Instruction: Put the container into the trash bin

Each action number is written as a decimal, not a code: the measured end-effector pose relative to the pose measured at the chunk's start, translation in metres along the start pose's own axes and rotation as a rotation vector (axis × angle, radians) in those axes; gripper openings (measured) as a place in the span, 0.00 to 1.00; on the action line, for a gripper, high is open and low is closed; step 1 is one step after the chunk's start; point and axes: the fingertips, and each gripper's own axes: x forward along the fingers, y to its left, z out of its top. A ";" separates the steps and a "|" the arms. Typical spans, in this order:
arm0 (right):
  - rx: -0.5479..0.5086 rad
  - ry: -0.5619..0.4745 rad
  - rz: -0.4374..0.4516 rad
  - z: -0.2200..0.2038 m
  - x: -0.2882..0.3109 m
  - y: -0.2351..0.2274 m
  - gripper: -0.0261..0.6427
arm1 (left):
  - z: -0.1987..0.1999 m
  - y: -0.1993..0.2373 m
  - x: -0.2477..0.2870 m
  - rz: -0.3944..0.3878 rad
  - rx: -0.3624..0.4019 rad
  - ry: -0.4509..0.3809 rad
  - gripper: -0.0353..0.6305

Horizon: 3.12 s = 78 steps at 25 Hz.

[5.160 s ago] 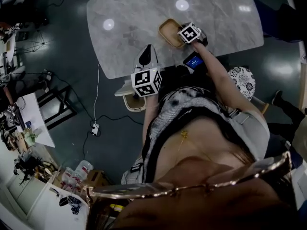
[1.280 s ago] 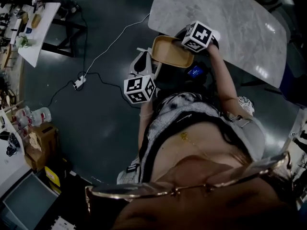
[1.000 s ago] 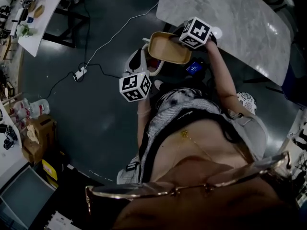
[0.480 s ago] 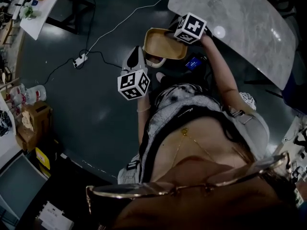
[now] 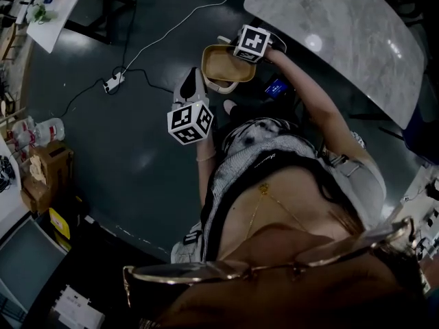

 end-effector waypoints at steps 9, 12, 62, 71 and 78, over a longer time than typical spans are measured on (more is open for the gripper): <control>0.069 0.079 -0.093 -0.036 0.082 -0.041 0.08 | -0.007 0.024 -0.010 0.060 -0.058 0.008 0.05; 0.090 0.106 -0.104 -0.049 0.108 -0.048 0.08 | -0.012 0.031 -0.017 0.085 -0.070 0.012 0.05; 0.296 0.277 -0.144 -0.126 0.220 -0.066 0.18 | -0.058 0.073 -0.043 0.223 -0.162 0.072 0.05; 0.224 0.214 -0.090 -0.097 0.196 -0.046 0.08 | -0.060 0.067 -0.033 0.186 -0.129 0.092 0.05; 0.140 0.015 -0.014 -0.036 0.149 -0.024 0.08 | -0.061 0.059 -0.027 0.162 -0.113 0.097 0.05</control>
